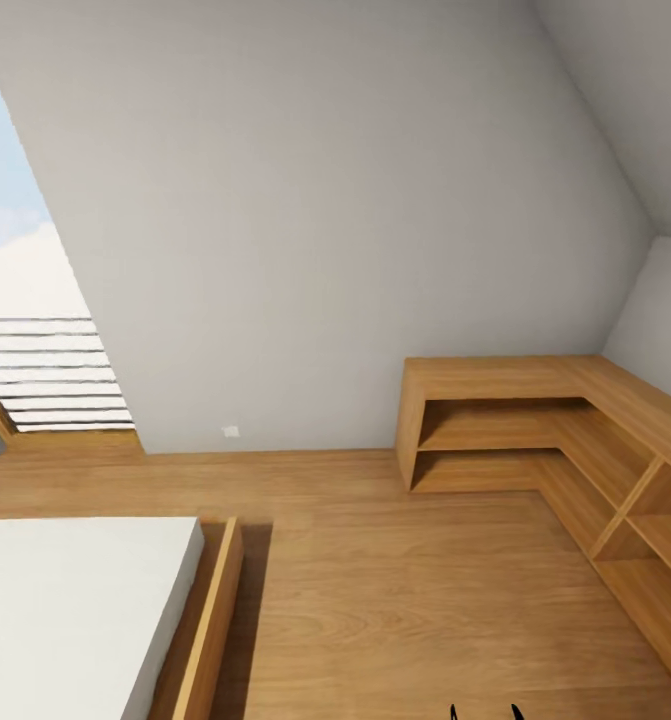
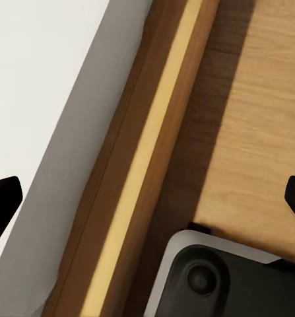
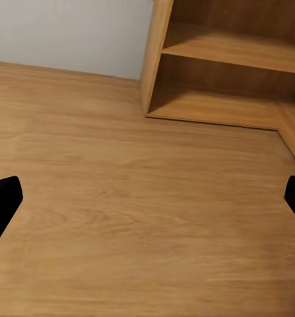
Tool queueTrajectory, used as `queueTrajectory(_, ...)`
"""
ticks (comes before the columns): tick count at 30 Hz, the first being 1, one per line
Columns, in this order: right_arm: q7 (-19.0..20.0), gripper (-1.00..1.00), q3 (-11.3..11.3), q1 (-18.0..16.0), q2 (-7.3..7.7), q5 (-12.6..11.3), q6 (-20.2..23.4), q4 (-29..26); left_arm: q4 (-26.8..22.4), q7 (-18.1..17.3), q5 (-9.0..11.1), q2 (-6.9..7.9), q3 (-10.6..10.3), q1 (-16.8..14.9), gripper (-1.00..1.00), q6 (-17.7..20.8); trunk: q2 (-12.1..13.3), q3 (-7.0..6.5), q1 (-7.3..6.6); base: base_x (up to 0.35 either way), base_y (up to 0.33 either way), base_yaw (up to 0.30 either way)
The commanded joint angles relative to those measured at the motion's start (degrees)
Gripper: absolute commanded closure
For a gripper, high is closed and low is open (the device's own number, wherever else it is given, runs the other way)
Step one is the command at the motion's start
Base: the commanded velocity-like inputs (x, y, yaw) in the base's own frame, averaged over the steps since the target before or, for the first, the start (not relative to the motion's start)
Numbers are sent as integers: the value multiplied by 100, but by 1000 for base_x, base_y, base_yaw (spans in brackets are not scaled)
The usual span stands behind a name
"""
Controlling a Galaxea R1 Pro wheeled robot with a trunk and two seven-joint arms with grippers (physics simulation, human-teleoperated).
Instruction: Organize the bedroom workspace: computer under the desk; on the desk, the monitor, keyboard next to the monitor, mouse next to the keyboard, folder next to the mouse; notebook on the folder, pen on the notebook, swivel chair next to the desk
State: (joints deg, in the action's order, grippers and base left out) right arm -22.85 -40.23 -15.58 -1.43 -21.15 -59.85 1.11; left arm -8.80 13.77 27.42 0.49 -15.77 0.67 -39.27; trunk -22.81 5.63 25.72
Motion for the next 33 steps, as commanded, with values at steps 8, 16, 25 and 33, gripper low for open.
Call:
queueTrajectory(8,-29,-100,-54,-6,19,-28,-15,12,54,39,17,4,-59,3,-100,-1,-10,10,7,323,0,0)
queueTrajectory(16,-36,-100,-33,-6,13,-62,-10,-27,154,39,17,2,-73,3,-100,-1,-10,10,7,323,0,-18)
queueTrajectory(25,-35,-100,-29,-6,18,-65,-9,-32,159,39,17,0,-75,3,-100,-1,-10,10,7,323,0,-202)
queueTrajectory(33,-35,-100,-29,-6,20,-65,-15,-32,159,39,17,3,-73,3,-100,-1,-10,10,7,323,0,-252)
